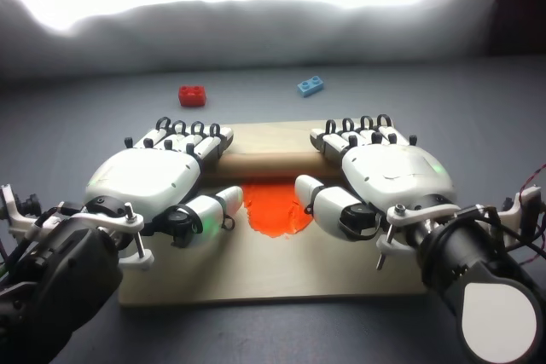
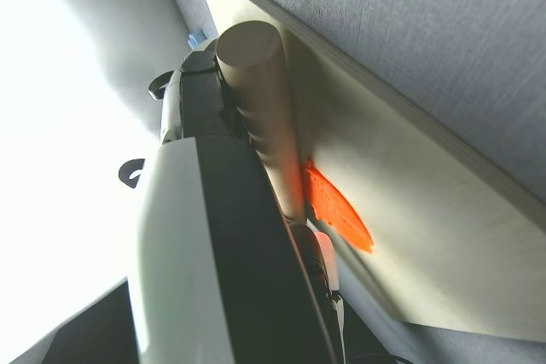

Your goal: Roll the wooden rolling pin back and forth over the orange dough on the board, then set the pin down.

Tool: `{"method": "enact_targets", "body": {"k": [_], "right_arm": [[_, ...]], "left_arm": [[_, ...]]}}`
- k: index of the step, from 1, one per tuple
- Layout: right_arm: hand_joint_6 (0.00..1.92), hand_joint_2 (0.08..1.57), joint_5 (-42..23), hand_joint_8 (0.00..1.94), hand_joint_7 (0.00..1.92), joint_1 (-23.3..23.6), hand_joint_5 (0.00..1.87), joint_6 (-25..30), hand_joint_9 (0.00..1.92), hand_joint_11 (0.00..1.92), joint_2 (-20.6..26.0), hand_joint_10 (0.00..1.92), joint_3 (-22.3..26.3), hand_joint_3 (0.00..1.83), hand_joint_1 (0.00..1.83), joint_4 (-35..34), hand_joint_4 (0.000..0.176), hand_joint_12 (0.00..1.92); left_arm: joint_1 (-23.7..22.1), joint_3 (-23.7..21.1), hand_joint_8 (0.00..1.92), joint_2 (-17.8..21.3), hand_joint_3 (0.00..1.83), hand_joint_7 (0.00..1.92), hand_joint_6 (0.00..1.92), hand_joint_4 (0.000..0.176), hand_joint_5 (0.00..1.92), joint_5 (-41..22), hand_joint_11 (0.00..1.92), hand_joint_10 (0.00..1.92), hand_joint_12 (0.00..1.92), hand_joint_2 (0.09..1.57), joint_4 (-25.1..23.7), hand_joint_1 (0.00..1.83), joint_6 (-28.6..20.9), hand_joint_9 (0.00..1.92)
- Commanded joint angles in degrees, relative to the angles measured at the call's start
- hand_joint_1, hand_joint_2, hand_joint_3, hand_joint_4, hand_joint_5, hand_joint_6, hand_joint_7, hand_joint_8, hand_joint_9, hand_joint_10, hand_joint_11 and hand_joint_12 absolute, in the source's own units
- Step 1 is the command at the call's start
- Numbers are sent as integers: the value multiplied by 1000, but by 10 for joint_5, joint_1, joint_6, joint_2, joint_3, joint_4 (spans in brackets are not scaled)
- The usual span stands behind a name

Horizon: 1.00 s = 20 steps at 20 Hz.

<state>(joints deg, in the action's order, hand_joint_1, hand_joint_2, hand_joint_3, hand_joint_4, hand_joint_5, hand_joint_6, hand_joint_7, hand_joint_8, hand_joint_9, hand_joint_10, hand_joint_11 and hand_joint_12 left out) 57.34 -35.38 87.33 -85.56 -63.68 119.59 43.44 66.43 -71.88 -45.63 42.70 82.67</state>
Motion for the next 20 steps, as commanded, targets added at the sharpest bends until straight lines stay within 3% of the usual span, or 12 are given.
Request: {"method": "enact_targets", "body": {"k": [1,20], "right_arm": [[19,1571,5,3,262,-4,248,2,197,0,-1,12,5,37,0,14,0,423],[3,1571,3,0,251,-17,239,-8,192,0,9,2,41,31,0,15,0,326]], "left_arm": [[6,-5,4,0,0,188,4,0,152,6,0,3,215,1567,-3,0,4,143],[19,-49,3,19,3,192,4,0,149,-8,0,5,265,1565,-3,0,9,151]]}}
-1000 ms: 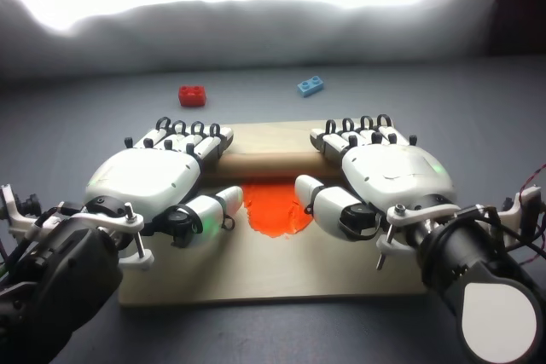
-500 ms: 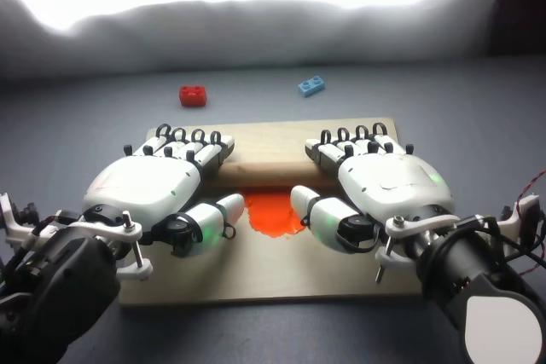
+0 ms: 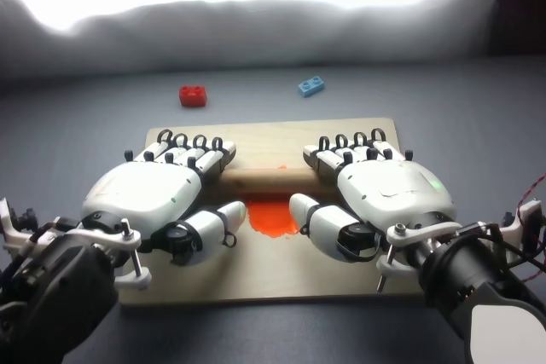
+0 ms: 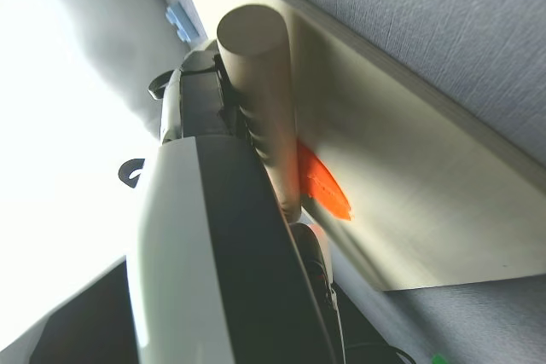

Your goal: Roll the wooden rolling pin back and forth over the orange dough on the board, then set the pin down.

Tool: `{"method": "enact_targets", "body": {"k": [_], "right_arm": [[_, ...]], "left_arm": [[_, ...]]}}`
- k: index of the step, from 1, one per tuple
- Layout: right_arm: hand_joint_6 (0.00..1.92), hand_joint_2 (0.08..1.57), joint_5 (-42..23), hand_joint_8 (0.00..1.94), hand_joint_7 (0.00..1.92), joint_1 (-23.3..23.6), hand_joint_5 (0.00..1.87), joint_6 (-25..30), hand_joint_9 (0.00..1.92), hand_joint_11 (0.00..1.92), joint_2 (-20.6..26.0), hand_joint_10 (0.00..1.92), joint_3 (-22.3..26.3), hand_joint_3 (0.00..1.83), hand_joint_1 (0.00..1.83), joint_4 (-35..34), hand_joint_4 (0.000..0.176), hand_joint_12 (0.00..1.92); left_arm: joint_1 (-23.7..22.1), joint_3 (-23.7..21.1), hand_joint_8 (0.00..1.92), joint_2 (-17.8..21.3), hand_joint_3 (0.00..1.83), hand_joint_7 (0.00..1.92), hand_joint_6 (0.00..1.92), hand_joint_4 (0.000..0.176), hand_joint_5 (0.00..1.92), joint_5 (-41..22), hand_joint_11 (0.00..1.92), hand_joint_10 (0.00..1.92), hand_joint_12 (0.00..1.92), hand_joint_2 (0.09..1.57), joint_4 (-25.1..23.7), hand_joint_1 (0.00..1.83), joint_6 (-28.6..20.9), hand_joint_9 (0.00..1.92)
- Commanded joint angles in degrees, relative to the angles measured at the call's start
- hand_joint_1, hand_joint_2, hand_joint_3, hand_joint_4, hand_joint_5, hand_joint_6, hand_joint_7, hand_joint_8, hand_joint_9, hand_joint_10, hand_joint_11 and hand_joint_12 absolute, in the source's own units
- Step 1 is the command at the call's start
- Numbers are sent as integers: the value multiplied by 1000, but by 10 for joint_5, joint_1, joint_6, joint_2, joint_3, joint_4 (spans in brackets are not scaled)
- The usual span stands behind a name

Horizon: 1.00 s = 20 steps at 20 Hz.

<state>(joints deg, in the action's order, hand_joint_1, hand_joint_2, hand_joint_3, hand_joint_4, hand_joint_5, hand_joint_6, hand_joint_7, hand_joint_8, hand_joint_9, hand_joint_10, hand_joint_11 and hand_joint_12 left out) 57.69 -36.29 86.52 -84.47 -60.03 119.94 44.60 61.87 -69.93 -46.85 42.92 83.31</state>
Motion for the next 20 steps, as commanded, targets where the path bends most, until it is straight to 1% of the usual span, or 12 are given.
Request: {"method": "enact_targets", "body": {"k": [1,4,5,8,10,11,12,14,15,17,18,20], "right_arm": [[2,1571,0,2,257,-8,237,0,199,0,-1,4,7,34,0,11,0,350],[1,1571,1,1,247,-9,225,-1,192,0,1,1,12,40,0,11,0,322],[6,1571,1,3,251,-9,235,-2,198,0,1,3,13,42,0,11,0,382],[8,1571,5,2,261,-9,246,-3,206,0,2,4,18,43,0,15,0,372],[6,1571,7,3,264,-10,242,-3,202,0,4,2,24,42,0,19,0,370],[2,1571,8,1,260,-10,233,-3,197,0,5,0,27,42,0,20,0,370],[2,1570,9,1,260,-11,233,-3,200,0,6,2,30,41,0,22,0,368],[6,1571,10,2,257,-13,241,-4,204,0,7,3,34,44,0,27,0,371],[10,1571,11,3,263,-13,254,-4,209,0,8,5,36,39,0,27,0,410],[2,1571,14,0,252,-16,237,-5,193,0,8,1,40,45,0,32,0,363],[1,1571,15,1,252,-18,231,-6,192,0,9,0,42,43,0,32,0,344],[4,1569,16,1,254,-20,239,-8,192,0,10,2,45,45,0,32,0,304]], "left_arm": [[10,-6,2,0,2,182,2,0,147,0,0,1,239,1567,-6,0,-3,143],[21,-15,2,1,1,180,5,0,157,-19,0,1,232,1564,-5,0,-12,140],[24,-17,6,2,2,190,6,0,159,-24,0,5,235,1566,-5,0,-13,151],[36,-27,1,3,0,176,0,0,136,-38,0,1,233,1563,-5,0,-20,142],[42,-33,3,4,1,190,5,0,155,-43,0,2,257,1565,-5,0,-21,151],[45,-36,1,4,1,183,2,0,152,-46,0,2,232,1565,-6,0,-21,142],[48,-39,1,4,1,165,2,0,120,-47,0,2,165,1566,-6,0,-21,129],[50,-44,5,4,0,176,9,0,134,-48,0,4,174,1565,-6,0,-21,136],[52,-46,4,4,0,175,9,0,135,-48,0,3,174,1565,-6,0,-21,135],[54,-50,3,4,1,184,7,0,146,-48,0,4,234,1568,-6,0,-21,144],[54,-53,3,5,0,166,4,0,131,-48,0,4,176,1567,-6,0,-21,123],[54,-57,0,7,0,161,1,0,127,-48,0,3,189,1563,-6,0,-19,122]]}}
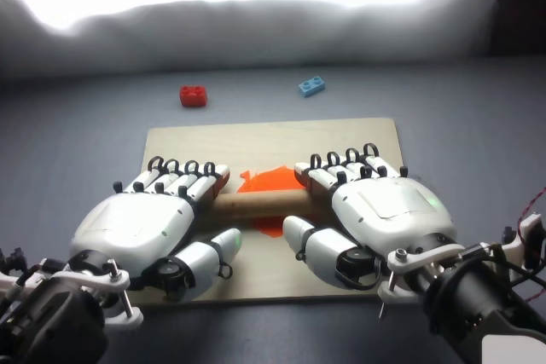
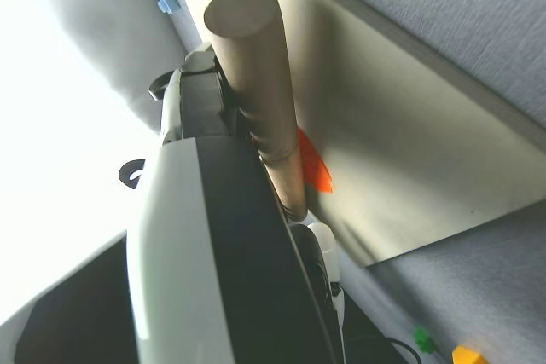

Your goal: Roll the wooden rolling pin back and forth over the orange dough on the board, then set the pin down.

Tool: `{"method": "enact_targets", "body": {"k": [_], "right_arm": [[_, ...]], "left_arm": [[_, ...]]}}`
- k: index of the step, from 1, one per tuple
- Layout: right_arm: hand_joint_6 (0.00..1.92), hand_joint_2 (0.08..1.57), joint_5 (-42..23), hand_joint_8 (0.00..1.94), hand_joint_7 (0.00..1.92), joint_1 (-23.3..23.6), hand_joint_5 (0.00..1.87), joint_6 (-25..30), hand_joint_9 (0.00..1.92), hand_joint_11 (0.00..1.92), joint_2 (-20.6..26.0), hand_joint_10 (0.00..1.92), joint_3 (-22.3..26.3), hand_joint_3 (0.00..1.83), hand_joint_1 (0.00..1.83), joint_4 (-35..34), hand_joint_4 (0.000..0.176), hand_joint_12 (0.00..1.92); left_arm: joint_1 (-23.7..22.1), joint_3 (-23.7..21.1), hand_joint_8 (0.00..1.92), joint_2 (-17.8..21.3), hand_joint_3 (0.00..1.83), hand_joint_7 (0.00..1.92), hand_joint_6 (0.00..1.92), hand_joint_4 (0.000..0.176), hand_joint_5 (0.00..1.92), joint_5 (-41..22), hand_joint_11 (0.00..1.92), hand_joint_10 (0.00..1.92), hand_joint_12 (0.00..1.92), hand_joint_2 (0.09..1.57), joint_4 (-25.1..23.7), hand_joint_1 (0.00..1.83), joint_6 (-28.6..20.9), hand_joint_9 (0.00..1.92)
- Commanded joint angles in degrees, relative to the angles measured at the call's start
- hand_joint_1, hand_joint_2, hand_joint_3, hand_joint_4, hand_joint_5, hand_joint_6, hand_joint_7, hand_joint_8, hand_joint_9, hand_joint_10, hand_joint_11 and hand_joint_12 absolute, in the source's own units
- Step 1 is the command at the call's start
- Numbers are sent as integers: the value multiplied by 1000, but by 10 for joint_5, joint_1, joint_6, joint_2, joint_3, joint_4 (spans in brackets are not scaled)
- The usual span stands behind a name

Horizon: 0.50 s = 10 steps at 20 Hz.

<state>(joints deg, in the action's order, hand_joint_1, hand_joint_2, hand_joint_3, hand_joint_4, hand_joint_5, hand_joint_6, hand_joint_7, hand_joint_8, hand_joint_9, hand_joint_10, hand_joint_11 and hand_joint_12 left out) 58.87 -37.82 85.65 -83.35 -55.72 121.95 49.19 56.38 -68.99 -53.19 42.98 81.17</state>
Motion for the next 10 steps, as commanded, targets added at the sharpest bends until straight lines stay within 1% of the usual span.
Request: {"method": "enact_targets", "body": {"k": [1,3,4,5,7,8,9,10], "right_arm": [[9,1569,4,4,264,-7,253,0,204,0,-1,6,4,38,0,12,0,353],[3,1571,5,0,259,-9,241,-1,197,0,-1,2,6,39,0,12,0,346],[6,1570,5,3,266,-10,247,-1,201,0,0,4,6,39,0,12,0,344],[8,1571,6,6,278,-10,254,-1,208,0,0,6,6,34,0,12,0,378],[5,1571,6,0,263,-13,247,-1,204,0,0,4,6,37,0,12,0,384],[11,1571,6,5,279,-14,264,-2,219,0,0,9,6,39,0,12,0,445],[9,1571,6,4,278,-16,261,-3,221,0,0,10,6,41,0,13,0,458],[4,1571,6,2,266,-17,251,-4,217,0,0,7,6,51,0,13,0,431]], "left_arm": [[8,-5,4,-2,0,170,2,0,128,15,0,6,188,1563,-6,0,3,130],[8,-9,2,0,0,168,0,0,122,14,0,3,168,1566,-7,0,3,128],[8,-11,1,1,0,169,3,0,132,14,0,3,191,1564,-9,0,3,132],[8,-12,1,2,0,169,3,0,133,14,0,3,196,1564,-10,0,3,132],[9,-17,0,6,0,154,0,0,115,14,0,1,176,1565,-11,0,3,130],[11,-20,3,7,1,165,3,0,122,14,0,4,188,1567,-12,0,3,139],[12,-22,3,8,2,166,3,0,123,14,0,4,190,1569,-12,0,3,141],[13,-24,3,9,3,146,3,0,103,14,0,4,130,1571,-13,0,3,117]]}}
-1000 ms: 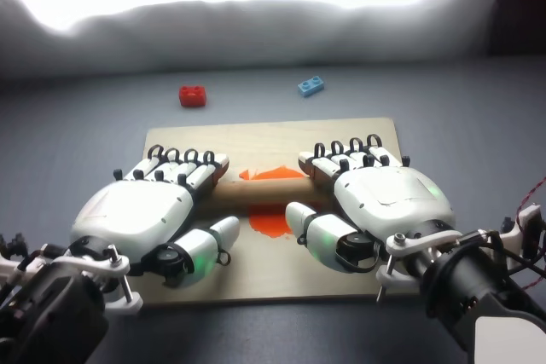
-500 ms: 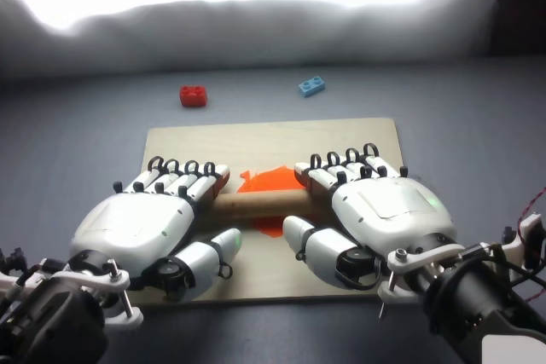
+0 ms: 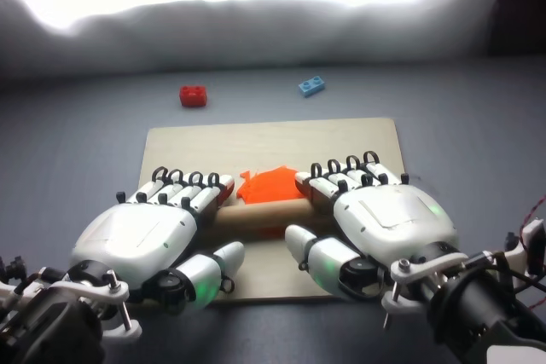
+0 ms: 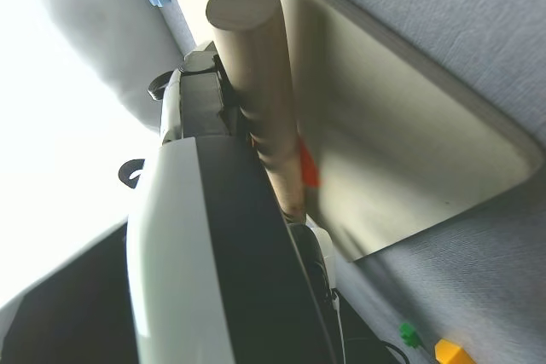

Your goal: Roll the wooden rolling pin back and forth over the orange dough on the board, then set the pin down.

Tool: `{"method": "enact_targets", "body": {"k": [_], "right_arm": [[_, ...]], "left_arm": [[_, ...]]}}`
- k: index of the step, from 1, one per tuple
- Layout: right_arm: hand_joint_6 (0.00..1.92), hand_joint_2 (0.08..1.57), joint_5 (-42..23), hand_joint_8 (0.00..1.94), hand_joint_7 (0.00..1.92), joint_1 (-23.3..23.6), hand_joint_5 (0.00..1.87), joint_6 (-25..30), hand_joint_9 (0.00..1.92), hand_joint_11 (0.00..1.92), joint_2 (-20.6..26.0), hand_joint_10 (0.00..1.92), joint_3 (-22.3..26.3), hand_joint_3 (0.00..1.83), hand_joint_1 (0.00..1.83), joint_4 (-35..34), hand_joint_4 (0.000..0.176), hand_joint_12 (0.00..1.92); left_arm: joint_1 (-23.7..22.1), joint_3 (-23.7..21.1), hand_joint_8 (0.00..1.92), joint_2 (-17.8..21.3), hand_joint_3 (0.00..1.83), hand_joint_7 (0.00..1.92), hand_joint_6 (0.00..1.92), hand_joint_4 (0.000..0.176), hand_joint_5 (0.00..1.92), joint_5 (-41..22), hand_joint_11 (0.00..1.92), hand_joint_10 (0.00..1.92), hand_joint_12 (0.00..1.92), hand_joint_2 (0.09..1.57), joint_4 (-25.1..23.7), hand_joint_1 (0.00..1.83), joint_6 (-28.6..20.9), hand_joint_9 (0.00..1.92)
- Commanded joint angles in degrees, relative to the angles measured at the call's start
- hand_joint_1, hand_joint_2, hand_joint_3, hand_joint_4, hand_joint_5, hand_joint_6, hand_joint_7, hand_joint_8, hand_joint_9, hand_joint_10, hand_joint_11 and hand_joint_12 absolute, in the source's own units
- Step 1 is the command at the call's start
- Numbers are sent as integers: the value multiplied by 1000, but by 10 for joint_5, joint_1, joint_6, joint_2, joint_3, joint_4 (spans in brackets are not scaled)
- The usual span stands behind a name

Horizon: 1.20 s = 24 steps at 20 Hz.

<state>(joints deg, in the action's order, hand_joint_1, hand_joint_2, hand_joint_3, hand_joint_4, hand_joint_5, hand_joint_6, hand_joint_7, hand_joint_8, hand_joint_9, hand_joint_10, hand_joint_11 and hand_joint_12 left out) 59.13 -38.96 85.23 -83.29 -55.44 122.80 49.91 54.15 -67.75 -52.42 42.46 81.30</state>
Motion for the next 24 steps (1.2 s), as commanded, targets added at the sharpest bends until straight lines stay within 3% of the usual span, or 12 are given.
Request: {"method": "enact_targets", "body": {"k": [1,4,7,10,18,24], "right_arm": [[1,1571,5,0,261,-8,242,-1,209,0,-1,3,4,50,0,5,0,384],[0,1571,11,0,249,-12,234,-5,194,0,-1,2,4,50,0,13,0,346],[5,1571,15,3,266,-14,249,-13,212,0,-1,8,4,53,0,15,0,421],[3,1571,32,2,268,-25,245,-14,207,0,-1,5,5,42,0,58,0,405],[7,1571,46,4,287,-34,260,-35,232,0,-1,10,17,52,0,59,0,478],[8,1571,61,0,265,-41,249,-49,209,0,-1,5,31,54,0,59,0,426]], "left_arm": [[6,-5,7,-1,3,153,6,0,108,7,0,7,120,1570,-8,0,2,120],[8,-12,3,1,0,170,6,0,125,-1,0,7,197,1565,-9,0,1,138],[10,-18,6,4,1,157,9,0,121,-5,0,0,146,1568,-9,0,0,112],[10,-25,4,8,0,184,9,0,146,-5,0,5,207,1565,-11,0,0,135],[9,-37,2,17,2,181,2,0,132,-8,0,3,205,1571,-15,0,-5,138],[12,-39,2,20,1,181,0,0,128,-8,0,1,213,1569,-30,0,-19,140]]}}
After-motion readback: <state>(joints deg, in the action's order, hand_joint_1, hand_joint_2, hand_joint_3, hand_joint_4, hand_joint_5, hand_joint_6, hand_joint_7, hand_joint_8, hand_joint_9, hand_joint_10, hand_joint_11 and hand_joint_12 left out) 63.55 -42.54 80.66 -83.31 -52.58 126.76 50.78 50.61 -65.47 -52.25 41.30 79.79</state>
